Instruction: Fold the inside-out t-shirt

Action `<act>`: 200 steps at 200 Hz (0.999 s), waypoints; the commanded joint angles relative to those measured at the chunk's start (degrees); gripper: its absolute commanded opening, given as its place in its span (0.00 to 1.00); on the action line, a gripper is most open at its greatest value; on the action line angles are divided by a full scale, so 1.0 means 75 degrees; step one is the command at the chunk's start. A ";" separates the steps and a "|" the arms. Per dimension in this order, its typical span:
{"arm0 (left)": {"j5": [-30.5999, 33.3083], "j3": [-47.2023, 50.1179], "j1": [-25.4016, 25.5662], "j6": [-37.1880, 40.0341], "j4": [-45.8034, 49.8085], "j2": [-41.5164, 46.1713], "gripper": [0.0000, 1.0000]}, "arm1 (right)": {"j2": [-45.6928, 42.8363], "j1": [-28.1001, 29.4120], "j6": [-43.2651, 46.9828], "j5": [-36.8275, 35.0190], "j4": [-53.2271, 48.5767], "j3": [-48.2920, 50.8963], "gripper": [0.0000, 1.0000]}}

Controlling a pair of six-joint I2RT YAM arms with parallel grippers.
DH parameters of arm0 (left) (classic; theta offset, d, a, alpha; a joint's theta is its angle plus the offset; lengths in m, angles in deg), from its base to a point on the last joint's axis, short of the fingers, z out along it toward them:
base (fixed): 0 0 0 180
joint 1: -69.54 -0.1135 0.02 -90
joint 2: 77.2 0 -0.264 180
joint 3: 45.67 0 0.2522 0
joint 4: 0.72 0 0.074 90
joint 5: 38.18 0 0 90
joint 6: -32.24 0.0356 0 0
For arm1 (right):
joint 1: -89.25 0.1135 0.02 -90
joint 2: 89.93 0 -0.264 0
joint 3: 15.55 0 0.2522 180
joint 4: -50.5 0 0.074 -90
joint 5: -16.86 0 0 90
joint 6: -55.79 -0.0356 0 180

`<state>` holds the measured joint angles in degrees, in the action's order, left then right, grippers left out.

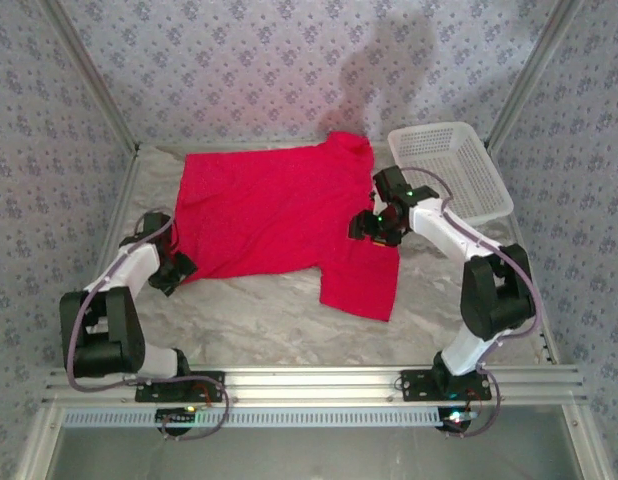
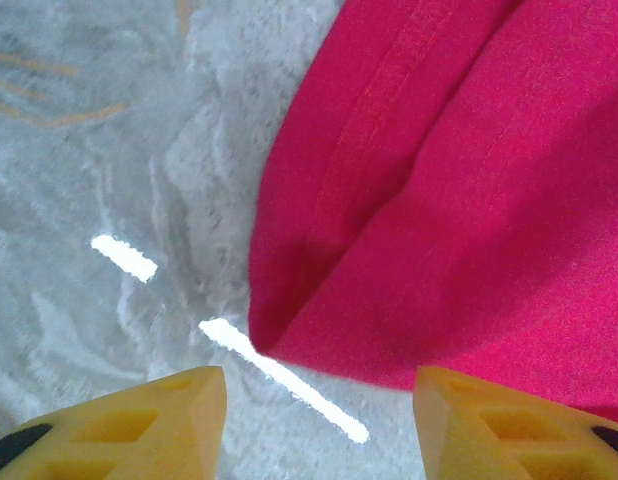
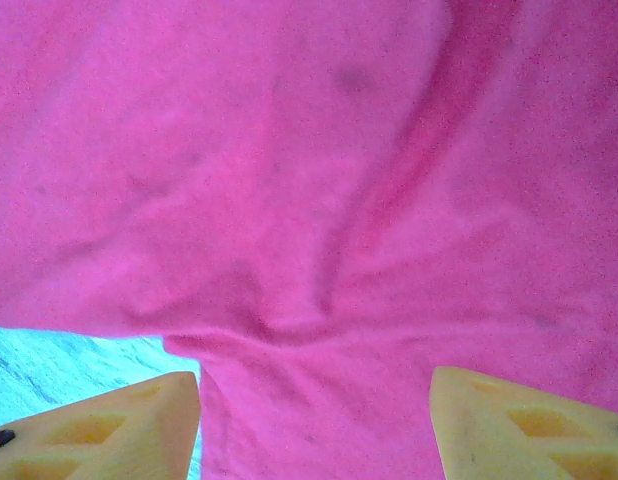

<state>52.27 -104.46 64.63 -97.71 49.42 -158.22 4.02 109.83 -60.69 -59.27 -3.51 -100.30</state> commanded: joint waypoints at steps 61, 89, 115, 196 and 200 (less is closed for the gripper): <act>0.0355 -0.0799 -0.0150 0.0035 0.0190 0.0003 0.00 | -0.1641 0.0311 -0.0201 -0.0711 -0.1172 0.2390 0.64; 0.0381 -0.1226 -0.0150 0.0144 0.0551 0.0117 0.00 | -0.1754 0.0691 -0.0654 -0.0600 -0.0919 0.3088 0.61; 0.0378 -0.1229 -0.0149 0.0204 0.0577 0.0127 0.00 | -0.1694 0.1143 -0.1149 -0.0441 -0.0446 0.3529 0.61; 0.0408 -0.1595 -0.0209 0.0302 0.0834 0.0382 0.00 | -0.1365 0.1374 -0.1336 -0.0775 -0.0109 0.3260 0.00; 0.0420 -0.1658 -0.0212 0.0319 0.0883 0.0397 0.00 | -0.1434 0.1372 -0.1340 -0.0813 -0.0179 0.3154 0.00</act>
<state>54.28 -113.43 63.74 -96.62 52.85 -157.45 -5.77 120.30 -70.39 -63.43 -3.73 -72.52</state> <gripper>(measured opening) 0.041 0.047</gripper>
